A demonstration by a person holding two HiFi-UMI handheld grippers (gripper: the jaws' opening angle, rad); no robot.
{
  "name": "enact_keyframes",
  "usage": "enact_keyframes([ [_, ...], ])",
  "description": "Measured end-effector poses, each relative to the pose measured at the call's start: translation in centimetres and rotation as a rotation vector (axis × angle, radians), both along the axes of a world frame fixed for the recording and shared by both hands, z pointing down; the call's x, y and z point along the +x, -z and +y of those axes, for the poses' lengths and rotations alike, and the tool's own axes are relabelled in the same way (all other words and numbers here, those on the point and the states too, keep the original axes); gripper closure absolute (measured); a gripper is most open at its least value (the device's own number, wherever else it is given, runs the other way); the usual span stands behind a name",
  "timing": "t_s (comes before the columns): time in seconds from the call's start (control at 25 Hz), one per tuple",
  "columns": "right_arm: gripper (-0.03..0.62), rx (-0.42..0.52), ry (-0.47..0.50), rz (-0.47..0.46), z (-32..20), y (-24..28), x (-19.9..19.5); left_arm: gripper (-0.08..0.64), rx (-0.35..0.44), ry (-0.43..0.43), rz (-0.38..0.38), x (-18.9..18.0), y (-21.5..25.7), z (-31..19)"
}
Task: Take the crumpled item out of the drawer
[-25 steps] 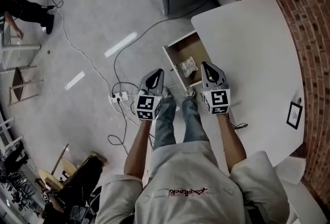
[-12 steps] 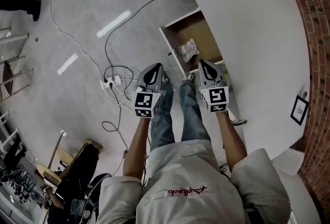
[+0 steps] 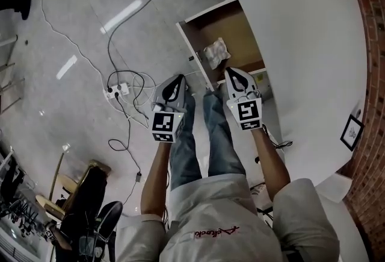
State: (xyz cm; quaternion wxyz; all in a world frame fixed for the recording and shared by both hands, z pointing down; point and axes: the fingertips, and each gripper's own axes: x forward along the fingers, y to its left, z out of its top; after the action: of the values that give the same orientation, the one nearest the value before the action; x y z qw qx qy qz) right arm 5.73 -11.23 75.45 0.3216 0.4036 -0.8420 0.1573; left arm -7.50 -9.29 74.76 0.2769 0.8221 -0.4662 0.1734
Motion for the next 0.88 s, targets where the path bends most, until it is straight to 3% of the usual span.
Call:
enact_keyframes([
  [0.32,0.580,-0.042,0.141,0.127,0.7,-5.1,-0.1,0.551,-0.014,0.019,0.019,0.3,-3.2,1.3],
  [0.64,0.580,-0.031,0.429,0.399,0.4,-9.4,-0.9,0.551,-0.042,0.028,0.033,0.5,-5.5,2.5],
  [0.88,0.578,-0.001,0.709,0.656,1.6,-12.6,-0.6,0.551,-0.054,0.044,0.039,0.2,-6.1,2.9],
])
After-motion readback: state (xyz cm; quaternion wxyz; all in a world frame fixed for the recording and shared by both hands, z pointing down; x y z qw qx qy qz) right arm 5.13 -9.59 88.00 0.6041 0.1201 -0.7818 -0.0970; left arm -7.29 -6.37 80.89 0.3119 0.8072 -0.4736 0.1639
